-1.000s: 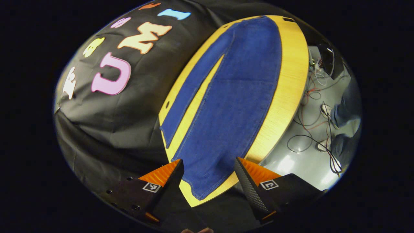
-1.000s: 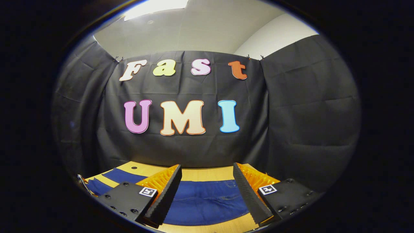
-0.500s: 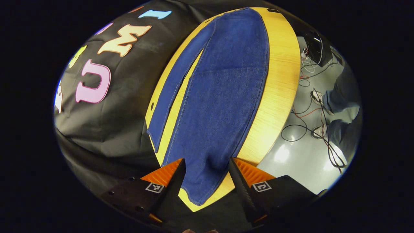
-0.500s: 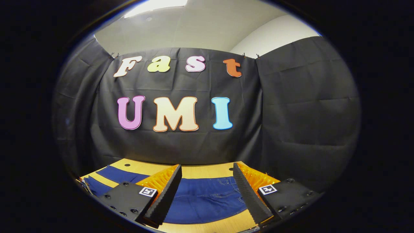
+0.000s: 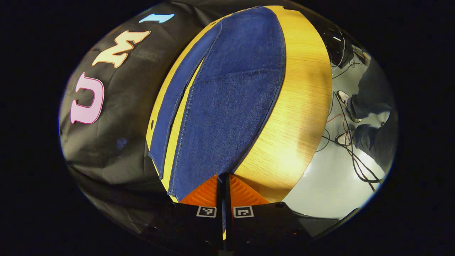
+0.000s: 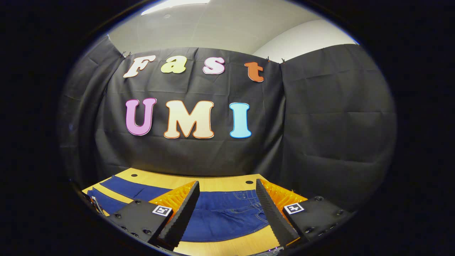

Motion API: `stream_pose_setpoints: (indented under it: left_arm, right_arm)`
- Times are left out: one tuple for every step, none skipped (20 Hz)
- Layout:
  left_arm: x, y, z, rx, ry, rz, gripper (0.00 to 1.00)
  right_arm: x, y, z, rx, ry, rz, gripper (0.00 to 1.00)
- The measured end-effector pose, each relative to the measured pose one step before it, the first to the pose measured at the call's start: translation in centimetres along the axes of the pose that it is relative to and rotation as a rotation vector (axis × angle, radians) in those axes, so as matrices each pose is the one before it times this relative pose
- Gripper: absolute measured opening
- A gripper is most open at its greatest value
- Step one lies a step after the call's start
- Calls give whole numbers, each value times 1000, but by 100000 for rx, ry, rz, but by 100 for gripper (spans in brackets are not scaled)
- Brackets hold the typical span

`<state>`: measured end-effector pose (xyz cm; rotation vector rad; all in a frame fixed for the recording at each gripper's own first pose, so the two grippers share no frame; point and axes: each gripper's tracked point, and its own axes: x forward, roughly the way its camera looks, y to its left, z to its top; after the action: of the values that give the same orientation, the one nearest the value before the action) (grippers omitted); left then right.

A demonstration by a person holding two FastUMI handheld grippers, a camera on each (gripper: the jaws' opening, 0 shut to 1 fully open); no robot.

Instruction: Grasp the waist and the cuffs of the jeans and fold them to make the two legs overlap; first hold the waist and fold one-third of the jeans toward the cuffs, then hold the cuffs and fold the remaining one-third in the same direction to finish folding.

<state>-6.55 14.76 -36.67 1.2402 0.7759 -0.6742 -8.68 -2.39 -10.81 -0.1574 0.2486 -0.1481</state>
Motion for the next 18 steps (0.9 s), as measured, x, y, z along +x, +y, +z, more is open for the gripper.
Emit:
stream_pose_setpoints:
  left_arm:
    - [-175,-28,494,-1310,29,629,2]
    - [-60,-30,-116,-884,480,228,0]
    - [4,-26,-91,-1015,667,-103,0]
    - [3,-164,140,-636,544,-523,0]
    - [-126,-74,64,-474,690,-651,0]
    - [76,37,69,556,5,-600,0]
    - [-26,5,60,453,589,-317,0]
    - [66,120,-16,324,-26,-62,0]
    - [106,98,-82,117,407,187,0]
    - [37,5,-19,215,223,340,0]
    - [-55,-68,-8,411,937,289,0]
    - [-100,-38,-29,526,861,87,2]
    - [53,75,41,358,483,118,0]
    - [-21,35,76,-361,573,99,0]
    - [49,-38,-42,-675,935,-40,0]
    - [-39,-56,-80,-860,895,-126,0]
    - [-11,-23,13,-965,939,-110,0]
    - [20,36,-134,-762,827,-180,2]
  right_arm:
    - [380,-462,-286,-2961,655,478,98]
    - [279,-805,-546,-3620,1042,252,98]
    - [333,-916,-777,-4204,1784,225,99]
    - [508,-1059,-1145,-4528,2119,63,98]
    - [351,-963,-1152,-4983,2517,211,99]
    - [398,-889,-1174,-5020,2267,171,99]
    - [413,-744,-1170,-4567,2030,441,100]
    - [459,-627,-1322,-3739,2085,356,100]
    - [514,-329,-1126,-2887,1887,956,100]
    - [531,-24,-1322,-2603,2032,1435,100]
    - [653,218,-1271,-3429,2804,1867,100]
    - [648,268,-1259,-4674,2172,1773,99]
    - [593,382,-1003,-5498,1584,1926,99]
    - [674,384,-851,-5471,1618,2052,99]
    - [615,553,-778,-5173,1307,2647,99]
    - [505,725,-1159,-4273,1746,2646,99]
    - [463,687,-1101,-3638,1737,2650,99]
    - [459,631,-1092,-2691,1330,2383,99]
